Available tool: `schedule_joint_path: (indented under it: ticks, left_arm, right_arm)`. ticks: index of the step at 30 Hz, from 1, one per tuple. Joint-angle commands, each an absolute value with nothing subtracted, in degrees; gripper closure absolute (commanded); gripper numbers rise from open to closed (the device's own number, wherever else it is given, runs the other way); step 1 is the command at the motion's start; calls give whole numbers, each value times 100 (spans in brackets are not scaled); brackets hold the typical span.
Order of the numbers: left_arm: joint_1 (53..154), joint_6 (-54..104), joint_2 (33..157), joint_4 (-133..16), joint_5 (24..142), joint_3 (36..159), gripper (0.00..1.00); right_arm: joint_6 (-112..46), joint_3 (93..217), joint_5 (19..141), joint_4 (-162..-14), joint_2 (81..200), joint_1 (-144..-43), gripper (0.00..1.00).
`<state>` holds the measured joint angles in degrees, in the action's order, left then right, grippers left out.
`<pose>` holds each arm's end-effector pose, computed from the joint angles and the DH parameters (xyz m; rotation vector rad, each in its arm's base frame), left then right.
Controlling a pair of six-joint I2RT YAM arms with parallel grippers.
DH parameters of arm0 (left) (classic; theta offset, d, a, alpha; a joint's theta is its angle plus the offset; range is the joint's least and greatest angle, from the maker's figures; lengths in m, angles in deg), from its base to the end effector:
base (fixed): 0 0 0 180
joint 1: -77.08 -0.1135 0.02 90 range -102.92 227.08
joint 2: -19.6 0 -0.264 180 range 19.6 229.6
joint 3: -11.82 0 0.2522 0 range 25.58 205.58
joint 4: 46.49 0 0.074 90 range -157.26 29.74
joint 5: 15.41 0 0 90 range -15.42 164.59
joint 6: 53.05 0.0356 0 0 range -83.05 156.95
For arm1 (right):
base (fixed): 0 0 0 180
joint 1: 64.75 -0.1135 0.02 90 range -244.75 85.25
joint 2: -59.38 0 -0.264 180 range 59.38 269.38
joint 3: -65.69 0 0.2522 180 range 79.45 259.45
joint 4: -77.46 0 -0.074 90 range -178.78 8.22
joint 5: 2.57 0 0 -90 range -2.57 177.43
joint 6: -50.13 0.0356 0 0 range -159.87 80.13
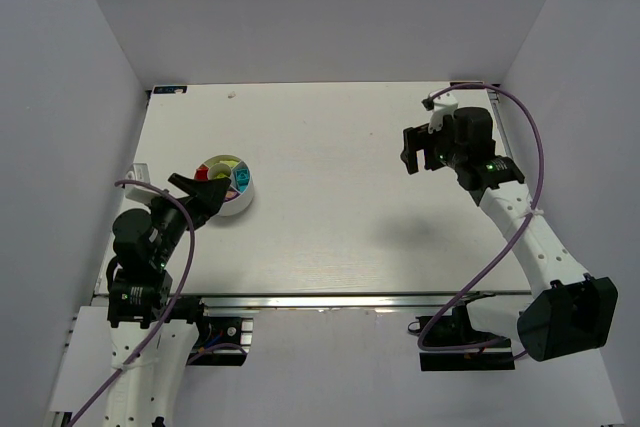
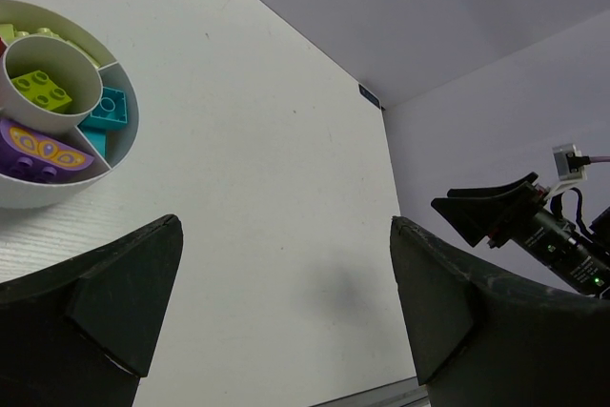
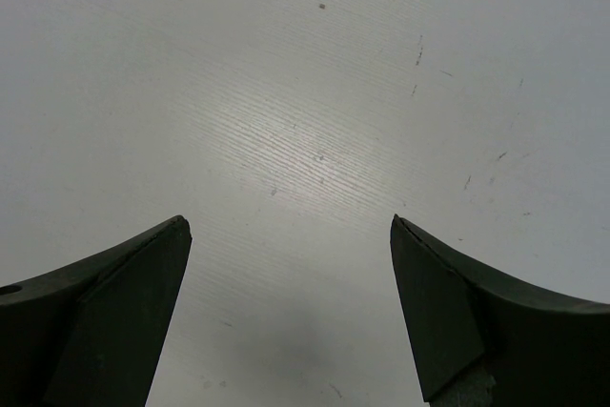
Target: Sort the legos into containers by color
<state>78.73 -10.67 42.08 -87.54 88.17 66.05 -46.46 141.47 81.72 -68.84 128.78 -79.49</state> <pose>0.0974 -0.0112 0.3296 -0.5334 1.7221 -0.8293 0.2650 0.0734 0.3384 -0.4405 2.0026 0.1906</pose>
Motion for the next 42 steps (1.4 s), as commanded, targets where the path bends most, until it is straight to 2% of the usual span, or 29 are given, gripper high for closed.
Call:
schedule_joint_path:
  ticks: [1,42]
  left_arm:
    - [7858,-1069,4272,-8574,8882,6707,2]
    - [7858,-1051,4298,-8197,8821,6575,2]
  right_arm:
    - [-4725,14106,8198,-7024,12697,-7943,11]
    - [-4637,13834,8207,-7059,12398,-7943,11]
